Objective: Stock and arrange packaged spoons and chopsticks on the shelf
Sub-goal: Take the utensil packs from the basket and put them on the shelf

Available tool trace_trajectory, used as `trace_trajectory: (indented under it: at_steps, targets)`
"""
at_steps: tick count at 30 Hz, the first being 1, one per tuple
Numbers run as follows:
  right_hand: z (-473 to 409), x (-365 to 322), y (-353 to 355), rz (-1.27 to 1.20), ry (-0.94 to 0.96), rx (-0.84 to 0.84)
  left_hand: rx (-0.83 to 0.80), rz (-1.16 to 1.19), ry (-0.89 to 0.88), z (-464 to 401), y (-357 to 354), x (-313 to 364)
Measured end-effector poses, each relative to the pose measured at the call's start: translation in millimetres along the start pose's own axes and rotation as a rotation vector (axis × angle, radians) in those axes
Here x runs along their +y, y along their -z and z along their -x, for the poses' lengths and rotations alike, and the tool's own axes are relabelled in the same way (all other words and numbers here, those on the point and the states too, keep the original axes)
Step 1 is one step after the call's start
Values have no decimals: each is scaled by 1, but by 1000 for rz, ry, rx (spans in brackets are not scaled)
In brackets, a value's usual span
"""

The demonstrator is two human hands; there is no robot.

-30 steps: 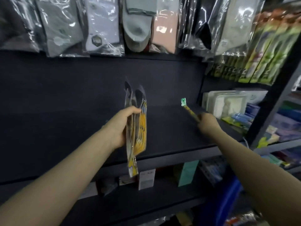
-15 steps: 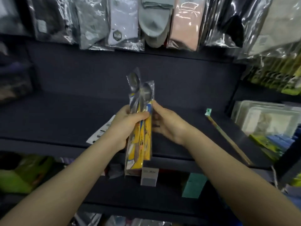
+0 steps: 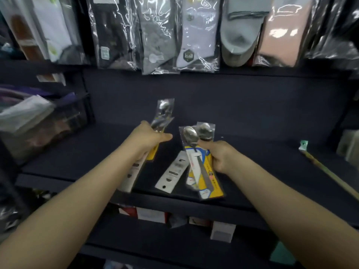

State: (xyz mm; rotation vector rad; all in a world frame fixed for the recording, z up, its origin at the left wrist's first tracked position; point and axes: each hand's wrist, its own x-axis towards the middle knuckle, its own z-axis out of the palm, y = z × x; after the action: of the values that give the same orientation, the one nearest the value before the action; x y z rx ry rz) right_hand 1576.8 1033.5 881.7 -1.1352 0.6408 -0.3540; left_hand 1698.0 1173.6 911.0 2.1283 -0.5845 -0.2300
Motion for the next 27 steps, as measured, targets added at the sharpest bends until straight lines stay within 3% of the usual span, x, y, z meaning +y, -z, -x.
trace_trajectory:
  at_steps: [4,7,10,11,13,15,18,21,27]
  targets:
    - [-16,2,-8,113,0,79,-114,-221,113,-32,-17,-22]
    - [-22,-1,-13,189,-12,129,-120,-445,82,-51,-28,-39]
    - [-27,-6,-15,94,26,161,-57,-652,-23,-58,-29,-46]
    - [-28,-9,-15,67,52,178,-38,-580,-124,-56,-27,-44]
    - [-29,-14,-16,63,112,188,-107,-178,-263,-48,-26,-39]
    - [-28,-16,-20,45,157,144,-274,143,-234,-34,-30,-32]
    - [-25,-13,-29,67,177,102,-403,20,-365,-23,-42,-34]
    - [-25,-8,-28,126,189,198,-486,-178,-543,-21,-45,-42]
    - [-28,4,-53,99,169,205,-343,352,-339,-20,-38,-33]
